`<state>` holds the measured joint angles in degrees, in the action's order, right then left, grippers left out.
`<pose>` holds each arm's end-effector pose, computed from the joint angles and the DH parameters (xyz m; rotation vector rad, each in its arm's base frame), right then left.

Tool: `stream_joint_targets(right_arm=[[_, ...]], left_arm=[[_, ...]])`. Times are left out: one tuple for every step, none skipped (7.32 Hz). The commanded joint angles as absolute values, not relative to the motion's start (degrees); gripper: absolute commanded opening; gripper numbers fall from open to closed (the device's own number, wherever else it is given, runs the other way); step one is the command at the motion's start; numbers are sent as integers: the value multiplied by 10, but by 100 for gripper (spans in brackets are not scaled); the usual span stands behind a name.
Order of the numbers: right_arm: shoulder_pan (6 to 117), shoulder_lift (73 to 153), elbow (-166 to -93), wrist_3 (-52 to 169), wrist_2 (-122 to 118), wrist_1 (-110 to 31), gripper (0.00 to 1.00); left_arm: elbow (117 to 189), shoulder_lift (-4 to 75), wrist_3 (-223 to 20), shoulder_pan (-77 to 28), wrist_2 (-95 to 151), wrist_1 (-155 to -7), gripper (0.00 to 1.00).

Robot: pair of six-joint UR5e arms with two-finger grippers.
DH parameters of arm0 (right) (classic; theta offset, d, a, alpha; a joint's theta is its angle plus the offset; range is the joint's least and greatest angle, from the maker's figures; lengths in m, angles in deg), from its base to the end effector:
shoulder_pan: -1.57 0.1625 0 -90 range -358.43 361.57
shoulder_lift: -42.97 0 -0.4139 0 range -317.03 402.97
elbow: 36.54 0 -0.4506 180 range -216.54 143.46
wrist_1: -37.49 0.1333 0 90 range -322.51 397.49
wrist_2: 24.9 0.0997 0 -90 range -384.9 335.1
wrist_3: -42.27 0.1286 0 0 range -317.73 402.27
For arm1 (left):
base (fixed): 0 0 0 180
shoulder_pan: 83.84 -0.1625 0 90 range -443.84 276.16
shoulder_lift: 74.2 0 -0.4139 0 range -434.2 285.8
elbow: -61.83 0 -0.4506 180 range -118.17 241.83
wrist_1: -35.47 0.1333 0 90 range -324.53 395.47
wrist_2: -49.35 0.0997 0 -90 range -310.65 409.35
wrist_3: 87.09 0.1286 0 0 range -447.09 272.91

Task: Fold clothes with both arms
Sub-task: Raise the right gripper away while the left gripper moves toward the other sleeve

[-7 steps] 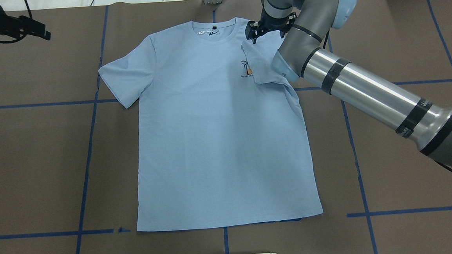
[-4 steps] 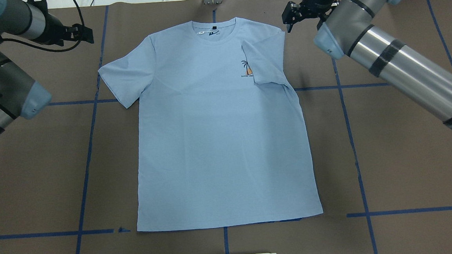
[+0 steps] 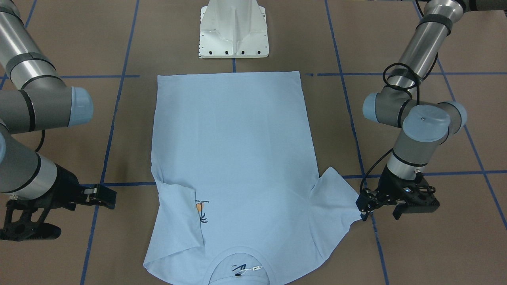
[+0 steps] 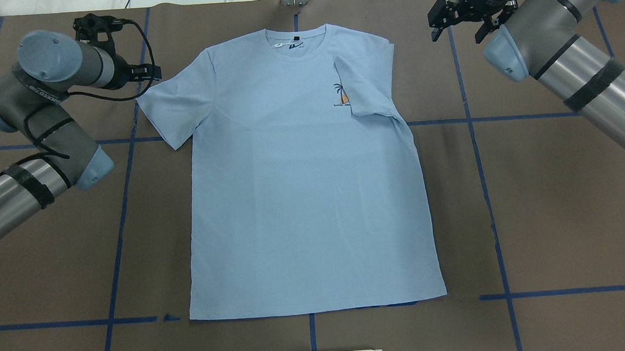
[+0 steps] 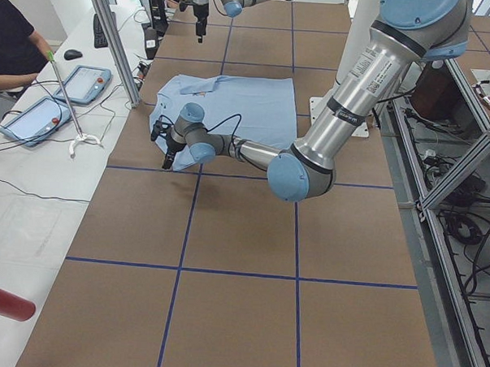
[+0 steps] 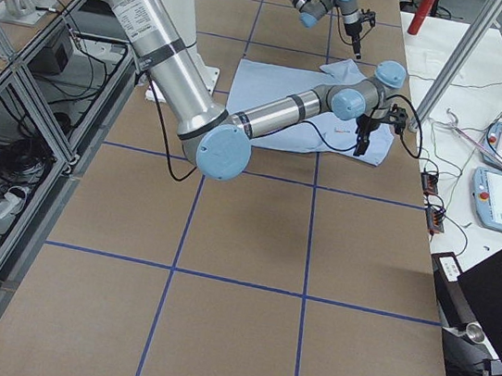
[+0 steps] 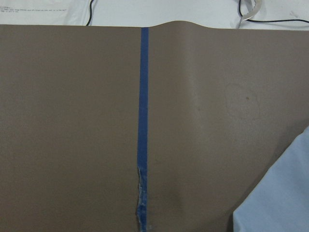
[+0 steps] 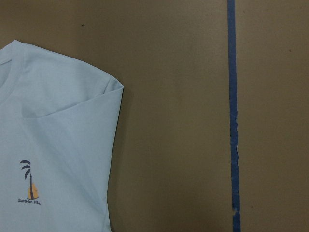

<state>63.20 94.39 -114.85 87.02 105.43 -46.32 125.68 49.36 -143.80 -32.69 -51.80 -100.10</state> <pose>-0.3347 -0.7251 0.3100 0.0368 -0.8773 0.0642 0.4402 -0.7194 0.4457 0.4864 0.8050 -0.1985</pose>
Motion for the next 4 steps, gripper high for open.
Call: stream_joint_targets(right_arm=[[629,946,-1154,872,1051,-467,100],[627,943,-1152,873,1051,-467,100],[626,943,-1152,873,1050,-467,100],[622,941,-1149,873,1049,-467,100]], left_arm=[[1249,492,-1437,-336,-515,-1005,89],[1249,491,-1433,-336,-516,-1005,84],[1248,490,-1430,-336,-516,-1004,80],[1242,490,-1430,-339,-516,-1005,78]])
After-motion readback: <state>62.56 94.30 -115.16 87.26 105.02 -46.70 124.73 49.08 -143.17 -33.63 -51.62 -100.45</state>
